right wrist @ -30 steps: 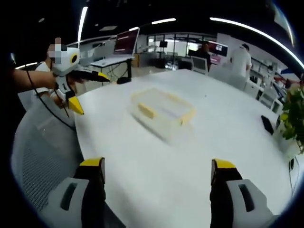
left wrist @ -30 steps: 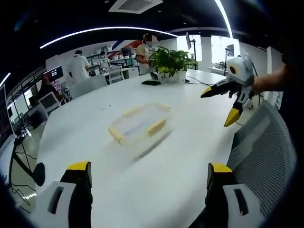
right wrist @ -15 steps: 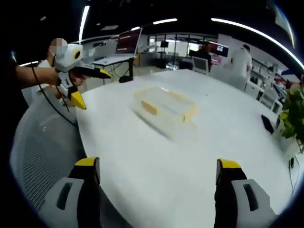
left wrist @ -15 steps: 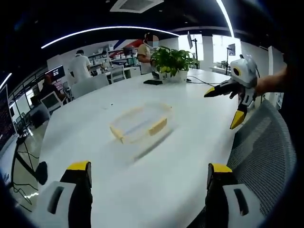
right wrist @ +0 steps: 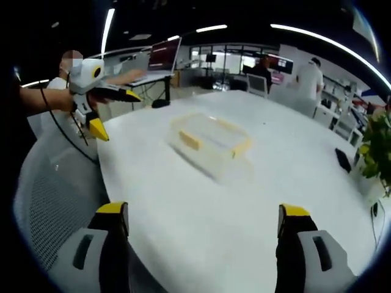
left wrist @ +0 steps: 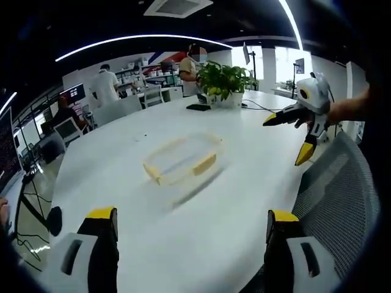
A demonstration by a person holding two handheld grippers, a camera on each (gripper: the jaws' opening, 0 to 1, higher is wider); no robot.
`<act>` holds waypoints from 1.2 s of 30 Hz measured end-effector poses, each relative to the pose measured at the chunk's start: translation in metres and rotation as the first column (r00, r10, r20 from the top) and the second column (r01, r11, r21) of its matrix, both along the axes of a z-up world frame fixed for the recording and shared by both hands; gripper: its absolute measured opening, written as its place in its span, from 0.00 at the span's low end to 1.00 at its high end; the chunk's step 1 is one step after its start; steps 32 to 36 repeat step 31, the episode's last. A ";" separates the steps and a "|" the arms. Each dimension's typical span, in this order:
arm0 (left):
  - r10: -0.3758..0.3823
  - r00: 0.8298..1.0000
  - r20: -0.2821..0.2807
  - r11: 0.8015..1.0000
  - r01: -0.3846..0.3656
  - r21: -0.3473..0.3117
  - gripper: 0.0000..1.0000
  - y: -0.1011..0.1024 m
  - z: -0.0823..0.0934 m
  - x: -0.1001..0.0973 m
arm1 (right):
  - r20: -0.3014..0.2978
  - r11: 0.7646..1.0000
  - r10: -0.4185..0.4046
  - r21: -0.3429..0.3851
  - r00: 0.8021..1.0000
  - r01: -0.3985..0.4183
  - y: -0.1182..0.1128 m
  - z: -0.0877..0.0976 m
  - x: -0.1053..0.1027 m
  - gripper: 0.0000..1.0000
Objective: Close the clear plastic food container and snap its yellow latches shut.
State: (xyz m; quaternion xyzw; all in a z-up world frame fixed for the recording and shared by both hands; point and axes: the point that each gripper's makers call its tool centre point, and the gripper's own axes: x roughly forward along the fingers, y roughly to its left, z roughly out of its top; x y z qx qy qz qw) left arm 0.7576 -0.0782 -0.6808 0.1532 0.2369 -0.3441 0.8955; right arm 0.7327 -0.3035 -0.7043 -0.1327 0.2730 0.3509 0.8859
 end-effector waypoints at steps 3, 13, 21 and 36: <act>0.003 1.000 0.002 1.000 -0.003 -0.004 0.99 0.000 0.002 0.001 | 0.003 1.000 -0.002 0.000 1.000 0.002 0.000 0.001 0.000 0.99; 0.004 1.000 -0.001 1.000 -0.004 -0.010 0.99 0.002 0.003 0.002 | 0.004 1.000 0.002 -0.002 1.000 -0.002 0.001 0.004 0.001 0.99; 0.007 1.000 -0.010 1.000 -0.007 -0.011 0.99 0.002 0.002 0.001 | 0.002 1.000 0.011 -0.007 1.000 -0.011 0.002 0.006 0.002 0.99; 0.004 1.000 -0.024 1.000 -0.005 -0.009 0.99 0.004 -0.001 -0.002 | -0.009 1.000 0.012 -0.013 1.000 -0.012 0.002 0.004 -0.001 0.99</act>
